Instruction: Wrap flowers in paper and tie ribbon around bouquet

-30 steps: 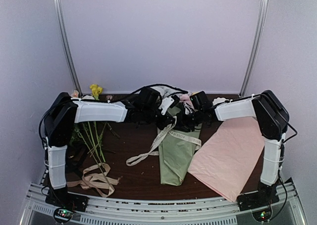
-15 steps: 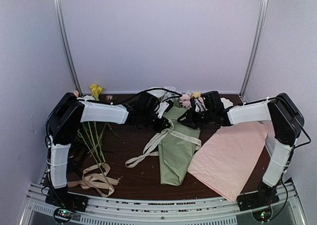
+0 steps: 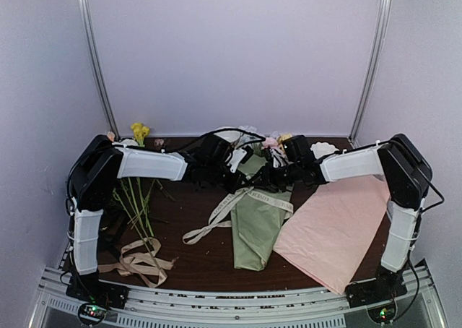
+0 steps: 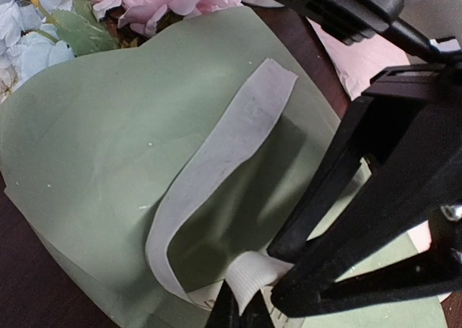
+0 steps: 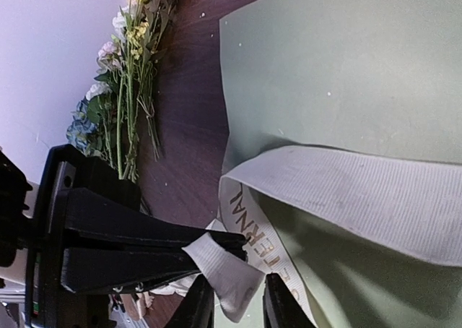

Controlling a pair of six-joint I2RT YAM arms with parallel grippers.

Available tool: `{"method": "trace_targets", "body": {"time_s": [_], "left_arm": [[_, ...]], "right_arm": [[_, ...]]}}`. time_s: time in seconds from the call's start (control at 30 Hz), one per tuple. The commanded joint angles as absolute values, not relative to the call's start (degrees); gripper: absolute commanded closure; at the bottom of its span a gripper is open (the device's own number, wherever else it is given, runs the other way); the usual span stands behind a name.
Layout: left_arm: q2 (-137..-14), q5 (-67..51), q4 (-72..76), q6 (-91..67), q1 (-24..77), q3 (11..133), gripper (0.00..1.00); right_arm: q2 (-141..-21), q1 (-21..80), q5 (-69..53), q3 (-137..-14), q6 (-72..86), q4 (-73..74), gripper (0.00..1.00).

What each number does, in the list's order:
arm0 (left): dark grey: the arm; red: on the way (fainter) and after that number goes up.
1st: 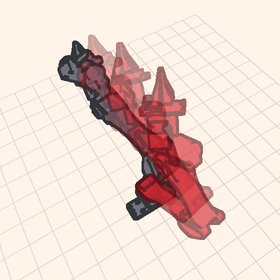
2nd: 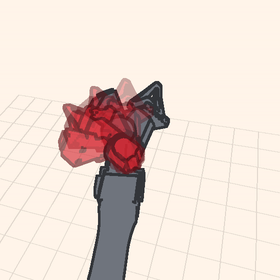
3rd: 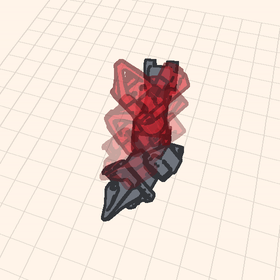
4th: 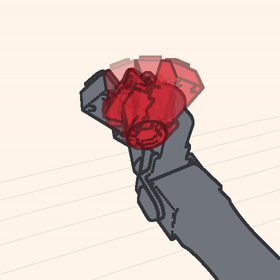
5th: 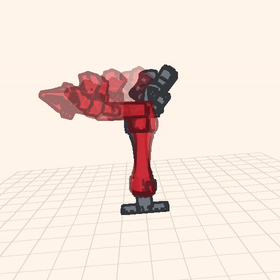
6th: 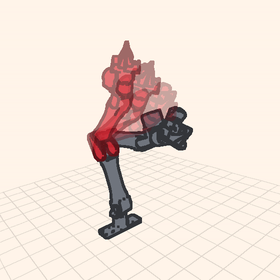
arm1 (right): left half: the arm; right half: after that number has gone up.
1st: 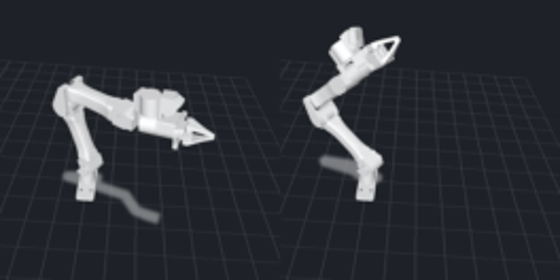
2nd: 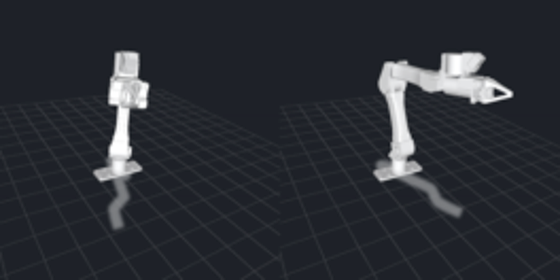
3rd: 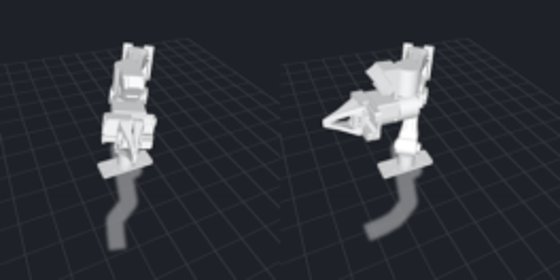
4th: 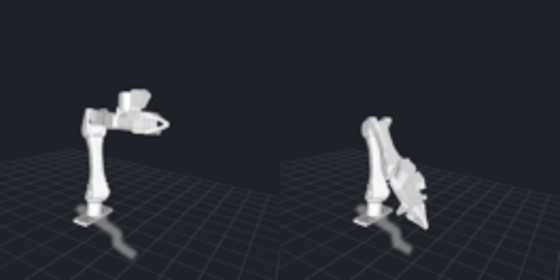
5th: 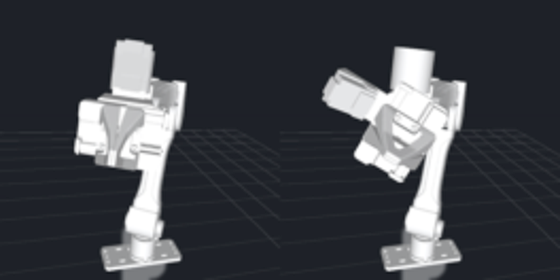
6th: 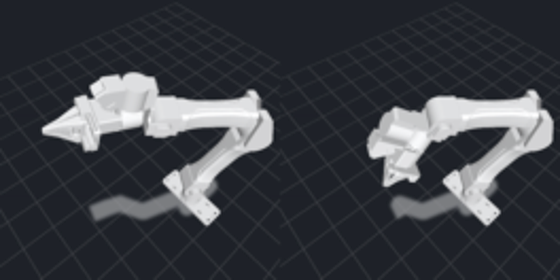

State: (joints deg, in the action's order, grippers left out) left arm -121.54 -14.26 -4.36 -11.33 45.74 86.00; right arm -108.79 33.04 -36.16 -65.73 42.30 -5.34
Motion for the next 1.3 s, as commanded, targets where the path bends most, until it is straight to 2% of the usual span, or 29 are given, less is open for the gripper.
{"method": "trace_targets", "body": {"time_s": [0.0, 0.07, 0.1, 0.13, 0.23, 0.27, 0.43, 0.5, 0.7, 0.9, 0.97, 1.1, 1.17, 1.27], "left_arm": [[-122.36, -15.69, -2.55, -11.19, 45.44, 87.62, 1.0], [-122.05, -16.09, -2.92, -10.88, 45.47, 87.62, 1.0], [-121.77, -16.45, -3.35, -10.55, 45.44, 87.63, 1.0], [-121.4, -17.03, -3.86, -10.1, 45.41, 87.69, 0.94], [-119.45, -18.27, -6.04, -7.79, 45.46, 87.76, 0.52], [-118.62, -18.57, -6.93, -6.27, 45.44, 87.73, 0.44], [-113.45, -18.01, -9.49, -1.06, 45.23, 87.12, 0.26], [-113.15, -17.72, -9.97, -1.2, 44.75, 87.96, 0.24], [-121.11, -7.89, -19.3, -4.94, 43.74, 98.34, 0.36], [-126.61, -2.28, -24.96, -3.71, 43.81, 102.42, 0.35], [-126.81, -2.03, -24.72, -2.6, 43.86, 101.93, 0.38], [-127.0, -0.14, -24.96, -1.84, 43.9, 100.91, 0.54], [-127.05, 0.35, -24.73, -1.81, 43.86, 100.52, 0.64], [-126.24, 1.52, -23.78, -2.56, 43.87, 99.66, 1.0]], "right_arm": [[-110.12, 33.13, -34.38, -68.35, 40.2, -2.25, 0.89], [-109.92, 33.13, -32.89, -68.26, 39.57, -1.25, 1.0], [-109.72, 33.09, -32.06, -68.06, 39.25, -0.56, 1.0], [-109.41, 33.06, -31.28, -67.81, 38.94, -0.13, 1.0], [-108.64, 32.81, -29.77, -66.52, 38.73, 0.3, 1.0], [-108.62, 32.79, -29.56, -66.08, 38.8, 0.22, 1.0], [-109.67, 32.83, -30.71, -65.19, 39.61, -0.94, 1.0], [-109.94, 32.78, -30.96, -64.89, 39.87, -1.43, 1.0], [-109.97, 33.1, -31.57, -64.45, 40.1, -1.92, 1.0], [-109.53, 33.06, -31.73, -64.26, 39.73, -1.67, 1.0], [-109.34, 33.05, -31.73, -64.24, 39.88, -1.73, 1.0], [-108.81, 33.05, -31.65, -64.47, 39.89, -1.66, 1.0], [-108.57, 33.05, -31.63, -64.65, 39.61, -1.23, 1.0], [-108.06, 32.85, -31.44, -65.23, 38.94, -0.23, 1.0]]}}
